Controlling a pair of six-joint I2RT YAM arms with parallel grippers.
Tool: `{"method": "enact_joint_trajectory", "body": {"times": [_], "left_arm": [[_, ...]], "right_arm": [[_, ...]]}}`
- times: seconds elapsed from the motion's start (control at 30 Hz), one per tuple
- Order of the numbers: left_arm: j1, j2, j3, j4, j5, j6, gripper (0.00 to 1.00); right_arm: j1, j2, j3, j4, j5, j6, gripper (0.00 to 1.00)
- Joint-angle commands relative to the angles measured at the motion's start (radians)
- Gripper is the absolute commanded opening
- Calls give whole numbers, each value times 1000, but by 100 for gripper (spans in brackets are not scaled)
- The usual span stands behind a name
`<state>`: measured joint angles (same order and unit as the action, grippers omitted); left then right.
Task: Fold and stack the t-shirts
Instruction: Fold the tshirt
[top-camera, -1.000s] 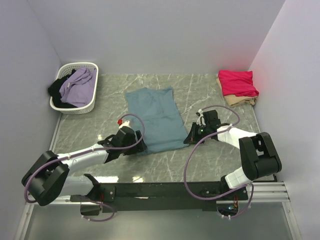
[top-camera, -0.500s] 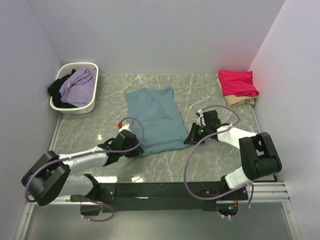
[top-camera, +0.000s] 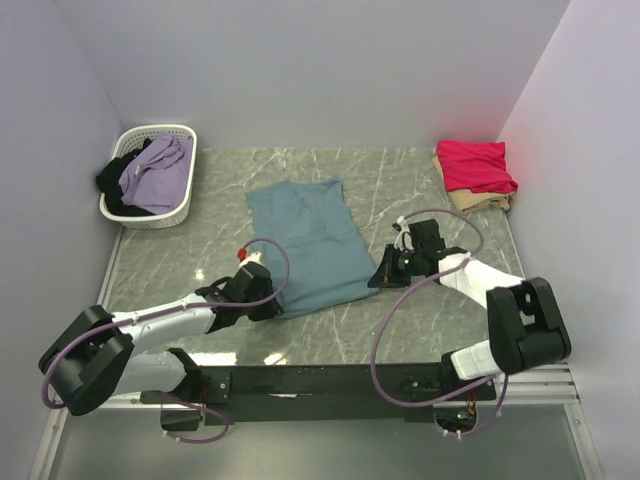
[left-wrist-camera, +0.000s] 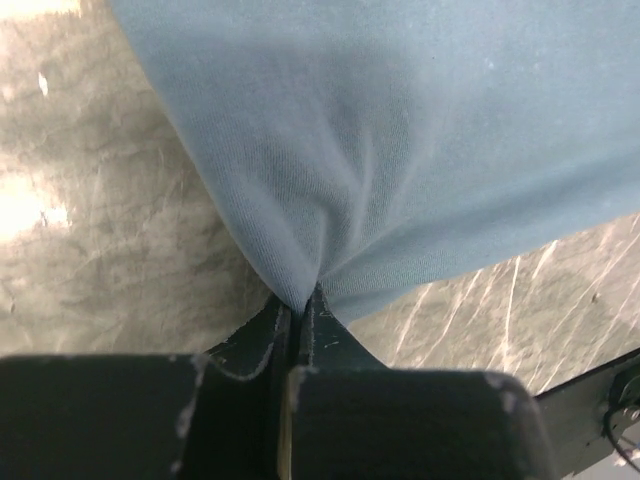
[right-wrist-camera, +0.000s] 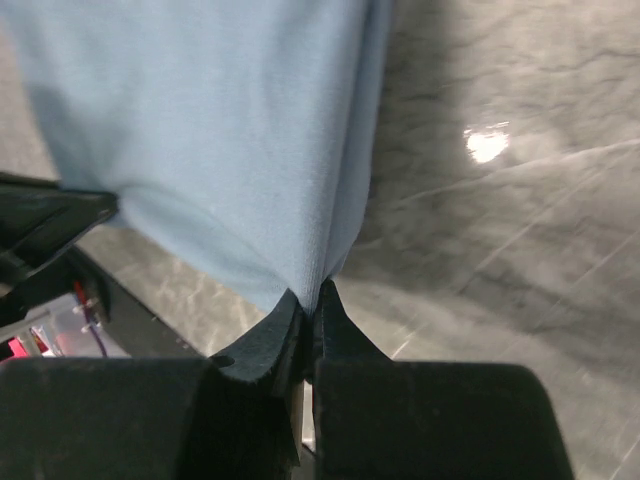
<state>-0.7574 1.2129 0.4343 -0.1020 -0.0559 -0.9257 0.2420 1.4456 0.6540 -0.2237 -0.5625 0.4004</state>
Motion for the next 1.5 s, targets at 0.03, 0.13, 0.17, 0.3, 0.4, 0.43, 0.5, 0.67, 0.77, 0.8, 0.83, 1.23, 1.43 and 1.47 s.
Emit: {"method": "enact_joint_trajectory", "body": {"times": [0.03,0.13,0.17,0.3,0.4,0.43,0.5,0.67,0.77,0.8,0.83,1.23,1.43,1.47], "left_arm": [[-11,-53,56,-218,39,57,1],[-20,-96,95,-278,42,67,1],[-22,-107,104,-316,42,65,1],[-34,-180,147,-392,60,65,1],[-43,-226,179,-467,68,51,1],[-46,-237,185,-481,73,35,1],[-57,-271,193,-516,82,16,1],[-66,-326,253,-622,59,-25,1],[-66,-308,317,-662,-7,-24,1],[-66,-296,333,-671,-19,-22,1],[-66,-282,349,-682,-31,-18,1],[18,-1,573,-654,-167,83,1],[184,100,642,-561,-121,207,1],[211,131,665,-544,-104,224,1]], "right_arm": [[22,-158,-20,-3,-49,5,0],[60,-246,-30,-42,-30,32,0],[71,-295,-34,-49,-25,46,0],[115,-407,-53,-117,1,81,0],[198,-473,-60,-170,25,110,0],[221,-487,-65,-178,56,136,0],[288,-536,-83,-193,73,166,0],[378,-631,-82,-239,147,248,0],[381,-639,-25,-299,225,236,0],[381,-631,13,-302,248,232,0],[378,-611,33,-307,266,212,0],[316,-306,282,-266,473,66,0],[231,-157,360,-220,438,14,0],[223,-139,371,-204,428,8,0]]}}
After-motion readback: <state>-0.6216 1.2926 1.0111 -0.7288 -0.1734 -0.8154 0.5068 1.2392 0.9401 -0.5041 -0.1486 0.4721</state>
